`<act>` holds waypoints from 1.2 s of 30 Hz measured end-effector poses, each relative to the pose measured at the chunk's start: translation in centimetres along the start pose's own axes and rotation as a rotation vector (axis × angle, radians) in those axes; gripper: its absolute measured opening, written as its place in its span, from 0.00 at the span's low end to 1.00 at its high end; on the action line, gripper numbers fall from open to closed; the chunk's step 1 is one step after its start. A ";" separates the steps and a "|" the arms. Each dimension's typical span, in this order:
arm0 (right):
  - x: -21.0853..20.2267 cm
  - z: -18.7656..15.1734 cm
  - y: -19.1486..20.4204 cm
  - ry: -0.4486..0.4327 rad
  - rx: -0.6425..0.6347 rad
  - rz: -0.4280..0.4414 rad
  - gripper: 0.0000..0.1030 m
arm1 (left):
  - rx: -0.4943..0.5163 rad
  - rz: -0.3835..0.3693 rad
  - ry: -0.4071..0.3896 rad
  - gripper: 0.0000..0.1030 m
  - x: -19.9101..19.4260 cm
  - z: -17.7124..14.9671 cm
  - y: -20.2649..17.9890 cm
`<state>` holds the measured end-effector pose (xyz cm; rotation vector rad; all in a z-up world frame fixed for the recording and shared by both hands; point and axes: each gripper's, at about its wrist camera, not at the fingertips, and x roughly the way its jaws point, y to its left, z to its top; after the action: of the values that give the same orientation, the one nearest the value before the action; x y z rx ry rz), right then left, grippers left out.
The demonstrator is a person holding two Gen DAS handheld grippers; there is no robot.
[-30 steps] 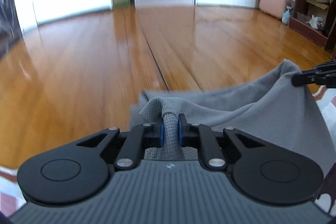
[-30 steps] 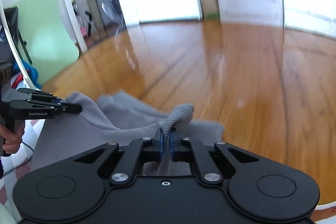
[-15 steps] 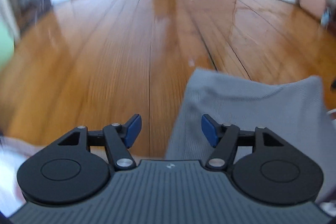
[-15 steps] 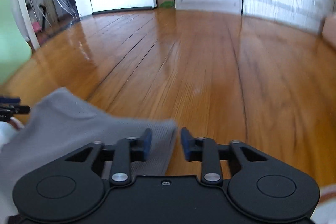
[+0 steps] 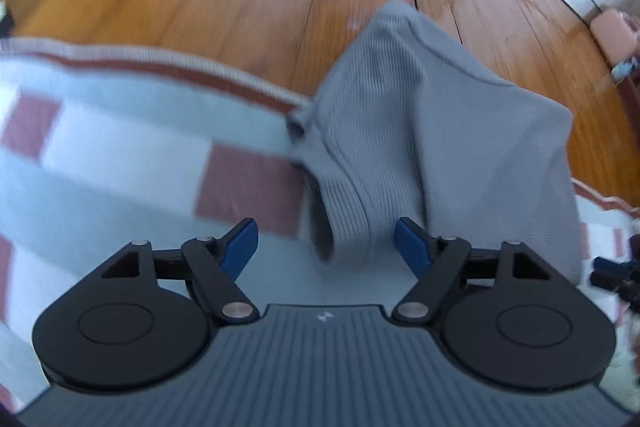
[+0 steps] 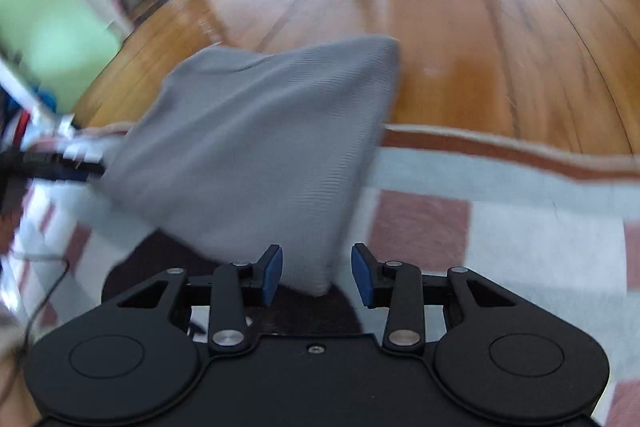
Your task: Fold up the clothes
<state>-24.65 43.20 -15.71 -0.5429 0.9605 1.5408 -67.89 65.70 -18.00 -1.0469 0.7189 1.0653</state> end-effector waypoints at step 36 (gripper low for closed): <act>3.9 -1.7 5.2 0.012 -0.416 -0.240 0.30 | -0.229 0.239 -0.170 0.49 -4.9 -1.3 5.2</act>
<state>-30.73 44.23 -18.32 -0.9269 0.5572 1.5222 -74.45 63.43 -15.94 -1.0658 0.6038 1.4520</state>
